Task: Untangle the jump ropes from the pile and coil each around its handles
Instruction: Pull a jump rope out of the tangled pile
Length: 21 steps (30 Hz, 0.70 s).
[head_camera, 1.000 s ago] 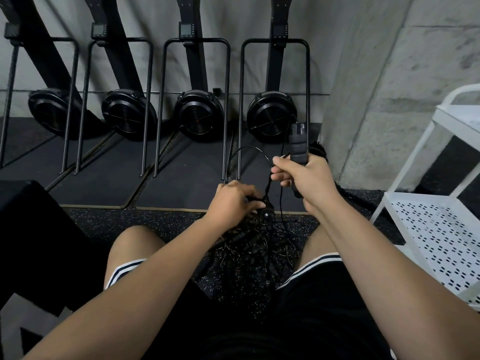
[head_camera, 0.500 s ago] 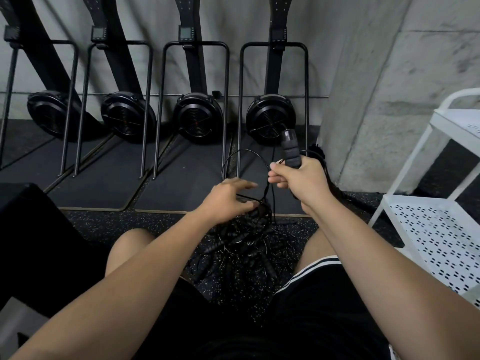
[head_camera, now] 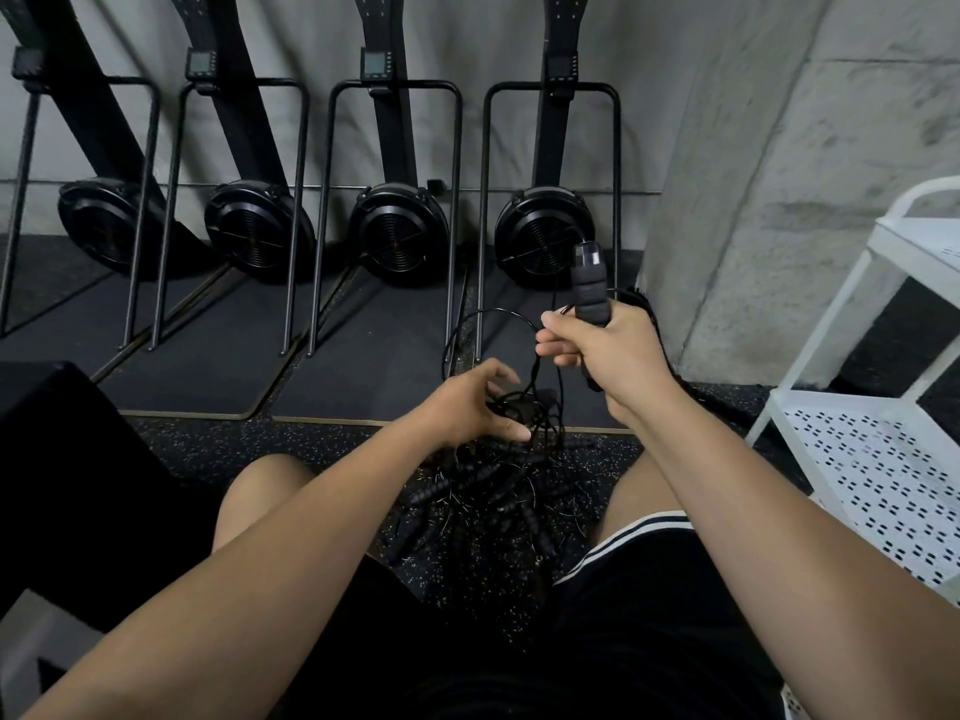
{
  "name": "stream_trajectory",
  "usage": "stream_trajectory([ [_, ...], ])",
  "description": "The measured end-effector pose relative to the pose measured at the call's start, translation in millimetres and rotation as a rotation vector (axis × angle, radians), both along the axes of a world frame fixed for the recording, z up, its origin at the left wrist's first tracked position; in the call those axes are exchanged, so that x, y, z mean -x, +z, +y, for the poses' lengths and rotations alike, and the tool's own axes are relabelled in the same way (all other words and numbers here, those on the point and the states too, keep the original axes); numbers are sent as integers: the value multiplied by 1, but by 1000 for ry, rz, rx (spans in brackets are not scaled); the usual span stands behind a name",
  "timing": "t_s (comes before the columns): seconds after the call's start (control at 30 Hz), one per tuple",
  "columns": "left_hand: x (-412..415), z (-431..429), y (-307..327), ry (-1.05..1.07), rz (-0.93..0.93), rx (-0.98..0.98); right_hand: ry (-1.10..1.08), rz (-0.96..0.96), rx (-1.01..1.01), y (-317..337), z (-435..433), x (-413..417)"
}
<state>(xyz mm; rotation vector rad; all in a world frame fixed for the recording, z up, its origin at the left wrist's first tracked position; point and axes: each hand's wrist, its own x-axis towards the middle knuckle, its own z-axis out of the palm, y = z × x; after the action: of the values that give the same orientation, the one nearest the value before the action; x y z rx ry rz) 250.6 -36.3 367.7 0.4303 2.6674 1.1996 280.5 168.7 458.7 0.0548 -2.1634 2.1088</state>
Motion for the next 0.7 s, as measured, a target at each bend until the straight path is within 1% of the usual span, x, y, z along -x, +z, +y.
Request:
stream_trajectory([
  [0.17,3,1,-1,-94,-10,26,35,8,-9,5,-1,-4],
  [0.27,3,4,3,-140,-96,-33,50,10,14,9,1,-4],
  [0.33,3,5,3,-158,-119,-81,55,11,17,11,2,-4],
  [0.43,2,6,3,-172,-126,-122,53,14,31,13,4,-4],
  [0.6,-2,6,10,-169,-152,-110,38,22,51,14,6,-5],
  [0.7,-1,4,9,-157,-152,-152,45,27,61,16,5,-5],
])
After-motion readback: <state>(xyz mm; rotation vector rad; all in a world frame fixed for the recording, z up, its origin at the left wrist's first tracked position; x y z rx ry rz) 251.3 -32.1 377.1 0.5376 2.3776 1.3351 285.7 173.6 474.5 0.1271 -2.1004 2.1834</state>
